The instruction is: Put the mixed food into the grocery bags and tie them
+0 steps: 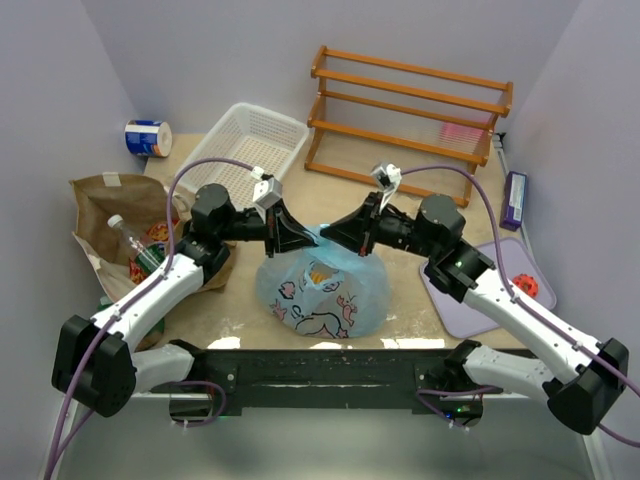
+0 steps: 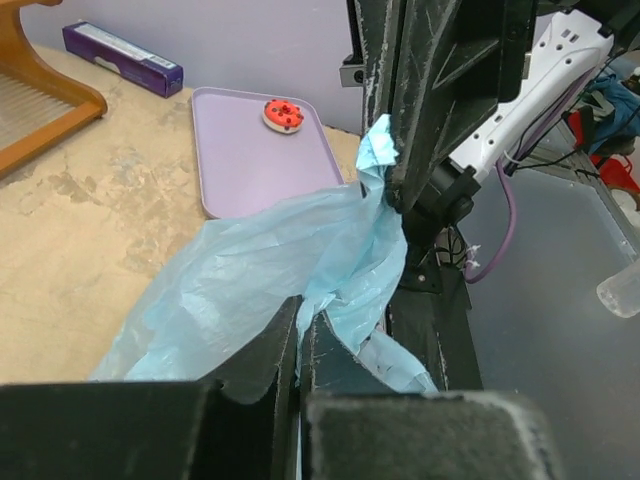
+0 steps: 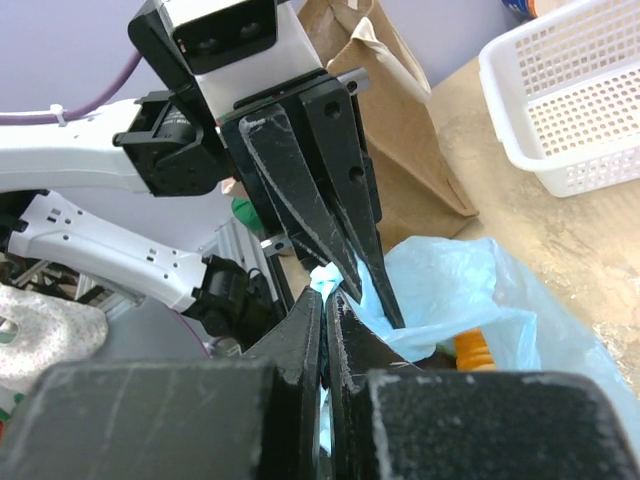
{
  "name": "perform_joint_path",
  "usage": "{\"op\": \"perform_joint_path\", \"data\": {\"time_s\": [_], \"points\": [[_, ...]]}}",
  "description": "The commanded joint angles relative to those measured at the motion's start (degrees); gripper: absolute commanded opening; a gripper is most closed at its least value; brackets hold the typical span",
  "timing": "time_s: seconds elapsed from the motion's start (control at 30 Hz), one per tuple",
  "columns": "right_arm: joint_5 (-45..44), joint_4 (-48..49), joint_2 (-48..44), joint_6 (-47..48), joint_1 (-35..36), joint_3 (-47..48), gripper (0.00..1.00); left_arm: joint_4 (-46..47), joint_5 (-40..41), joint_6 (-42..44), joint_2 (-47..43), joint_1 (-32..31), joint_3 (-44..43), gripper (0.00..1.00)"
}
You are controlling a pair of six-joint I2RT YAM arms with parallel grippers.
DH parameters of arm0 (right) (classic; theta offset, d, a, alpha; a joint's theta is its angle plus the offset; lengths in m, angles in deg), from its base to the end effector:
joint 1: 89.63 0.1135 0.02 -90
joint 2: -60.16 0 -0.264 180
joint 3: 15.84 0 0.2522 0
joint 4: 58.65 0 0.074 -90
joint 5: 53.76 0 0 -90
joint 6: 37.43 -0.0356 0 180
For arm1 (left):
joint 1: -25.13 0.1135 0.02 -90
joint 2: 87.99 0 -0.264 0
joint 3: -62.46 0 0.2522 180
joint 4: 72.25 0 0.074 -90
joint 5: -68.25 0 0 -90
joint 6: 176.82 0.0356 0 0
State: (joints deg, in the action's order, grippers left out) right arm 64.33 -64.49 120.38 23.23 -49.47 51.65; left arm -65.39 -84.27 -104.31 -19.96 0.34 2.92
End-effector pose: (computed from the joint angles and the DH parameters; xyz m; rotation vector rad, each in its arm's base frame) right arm 0.1760 0.1704 0.3772 -0.5793 1.6095 1.3089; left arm 0.2238 -0.1381 0.3185 1.0018 1.4746 -1.4075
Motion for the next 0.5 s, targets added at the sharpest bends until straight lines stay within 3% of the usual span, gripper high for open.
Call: {"op": "perform_joint_path", "data": {"time_s": [0.0,0.2,0.47], "points": [[3.27,0.61,-2.04,1.74,0.7,-1.26,0.0,-0.14,3.36,0.97,0.0,0.19,0.34,0.0],[1.09,-2.91,-2.75,4.82,6.94,-3.37,0.0,1.35,7.32,-1.05,-0.97,0.27,1.48,0.0],[-12.78,-11.87,-0.03,10.79,15.47,-6.27,0.0,2.05,9.44,-3.94,-1.94,0.45,2.27,0.0]]}}
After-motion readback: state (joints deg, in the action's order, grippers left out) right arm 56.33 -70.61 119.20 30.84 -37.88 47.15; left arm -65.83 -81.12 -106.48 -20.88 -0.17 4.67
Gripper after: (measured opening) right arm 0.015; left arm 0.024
